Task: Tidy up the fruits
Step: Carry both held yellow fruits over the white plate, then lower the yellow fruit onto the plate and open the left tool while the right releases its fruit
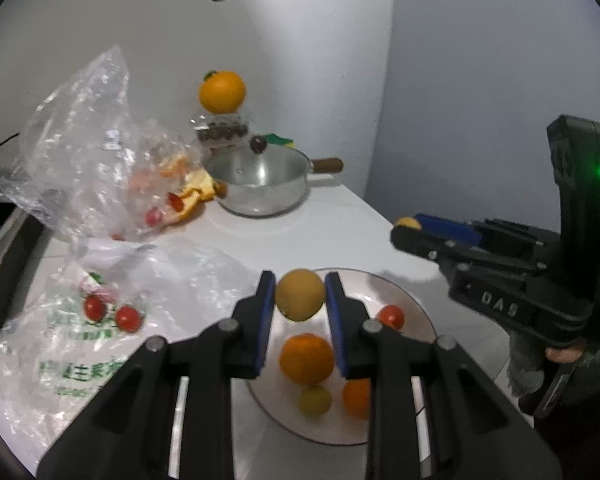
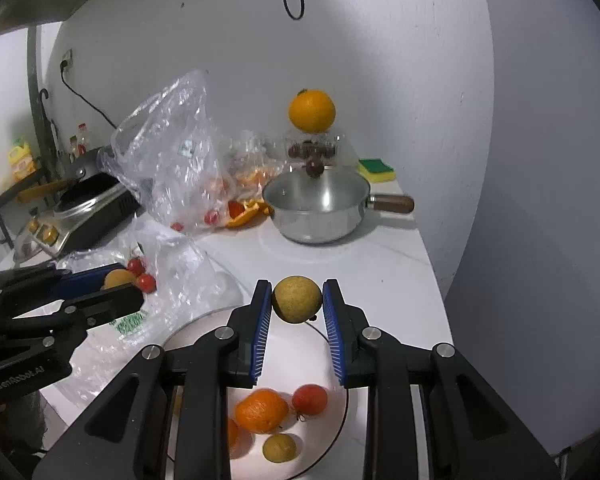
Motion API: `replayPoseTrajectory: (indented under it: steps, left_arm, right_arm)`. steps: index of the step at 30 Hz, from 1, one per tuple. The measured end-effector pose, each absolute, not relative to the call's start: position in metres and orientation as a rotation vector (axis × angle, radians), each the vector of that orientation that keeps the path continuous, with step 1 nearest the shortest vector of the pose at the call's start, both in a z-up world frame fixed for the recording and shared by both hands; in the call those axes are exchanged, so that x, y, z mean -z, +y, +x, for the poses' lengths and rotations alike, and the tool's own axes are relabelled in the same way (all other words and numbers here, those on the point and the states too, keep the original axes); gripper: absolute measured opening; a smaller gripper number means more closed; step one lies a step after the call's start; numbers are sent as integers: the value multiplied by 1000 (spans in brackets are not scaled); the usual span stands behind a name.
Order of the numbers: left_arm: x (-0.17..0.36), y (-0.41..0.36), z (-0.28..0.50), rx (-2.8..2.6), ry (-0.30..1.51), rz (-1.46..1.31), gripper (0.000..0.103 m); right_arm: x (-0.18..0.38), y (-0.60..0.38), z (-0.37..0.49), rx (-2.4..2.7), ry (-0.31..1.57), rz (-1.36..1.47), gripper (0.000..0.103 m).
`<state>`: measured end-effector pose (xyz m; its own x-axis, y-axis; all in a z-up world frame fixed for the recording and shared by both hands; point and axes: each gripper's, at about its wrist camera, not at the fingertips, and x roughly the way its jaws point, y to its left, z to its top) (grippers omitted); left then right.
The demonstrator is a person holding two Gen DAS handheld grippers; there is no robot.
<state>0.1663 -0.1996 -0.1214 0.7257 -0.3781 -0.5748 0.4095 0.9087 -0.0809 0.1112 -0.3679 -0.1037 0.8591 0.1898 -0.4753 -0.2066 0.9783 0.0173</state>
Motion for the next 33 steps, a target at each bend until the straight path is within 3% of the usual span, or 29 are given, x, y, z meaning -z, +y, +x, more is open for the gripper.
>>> replayPoseTrajectory:
  steps: [15, 33]
  left_arm:
    - [156, -237, 189, 475, 707, 95, 26]
    - [161, -233, 193, 478, 745, 64, 28]
  right_arm:
    - [154, -382, 125, -241, 606, -5, 28]
    - [167, -380, 127, -254, 641, -31, 28]
